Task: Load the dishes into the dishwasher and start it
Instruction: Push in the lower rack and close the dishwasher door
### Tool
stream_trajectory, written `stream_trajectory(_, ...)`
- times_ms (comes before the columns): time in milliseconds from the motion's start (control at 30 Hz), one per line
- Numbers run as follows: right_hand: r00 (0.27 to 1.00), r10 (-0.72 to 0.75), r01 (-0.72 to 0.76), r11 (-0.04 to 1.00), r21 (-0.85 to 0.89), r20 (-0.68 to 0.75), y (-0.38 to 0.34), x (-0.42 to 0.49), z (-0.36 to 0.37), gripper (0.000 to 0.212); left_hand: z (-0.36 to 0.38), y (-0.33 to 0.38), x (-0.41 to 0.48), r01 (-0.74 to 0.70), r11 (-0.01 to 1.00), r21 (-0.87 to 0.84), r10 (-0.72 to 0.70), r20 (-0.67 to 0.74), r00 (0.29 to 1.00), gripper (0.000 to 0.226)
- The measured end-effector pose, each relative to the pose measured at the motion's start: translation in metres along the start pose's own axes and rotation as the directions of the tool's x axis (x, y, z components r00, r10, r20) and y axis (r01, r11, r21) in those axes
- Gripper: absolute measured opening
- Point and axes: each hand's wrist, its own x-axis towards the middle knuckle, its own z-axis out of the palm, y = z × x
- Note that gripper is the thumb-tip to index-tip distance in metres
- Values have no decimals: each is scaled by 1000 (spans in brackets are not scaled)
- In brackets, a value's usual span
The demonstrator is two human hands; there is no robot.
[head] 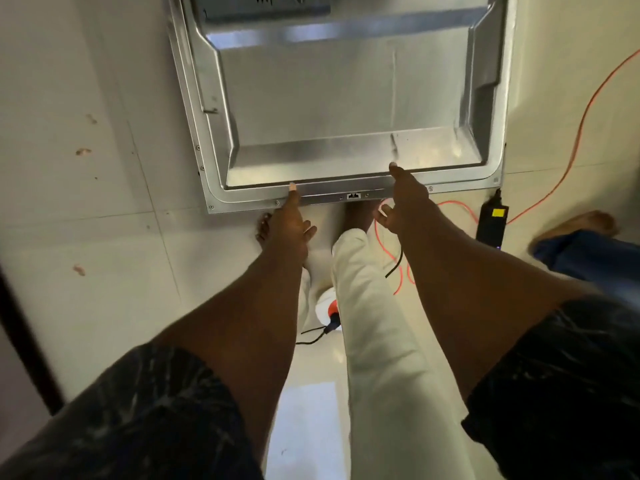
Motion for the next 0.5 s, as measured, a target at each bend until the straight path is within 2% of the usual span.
stream_trajectory(100,999,-44,43,997,68,8,10,22,5,24,10,-2,20,-54,987,-151,62,47,997,60)
stream_trajectory(133,998,-59,58,988,145,7,15,30,7,23,14,-3,26,-66,980,-185,79,66,995,61)
stream_trajectory(200,997,-75,61,935,350,27,21,44,11,47,22,-8,34,-76,967,-243,107,118,987,59)
stream_trajectory(267,994,-82,43,895,444,70,29,56,12,60,25,-16,40,-81,955,-286,129,153,980,58)
stream_trajectory(433,996,-76,44,881,471,50,39,54,9,74,19,-16,44,-83,939,-333,148,176,973,39)
stream_trajectory(500,996,-76,47,875,482,41,36,37,8,80,14,-13,30,-89,939,-332,152,169,974,38)
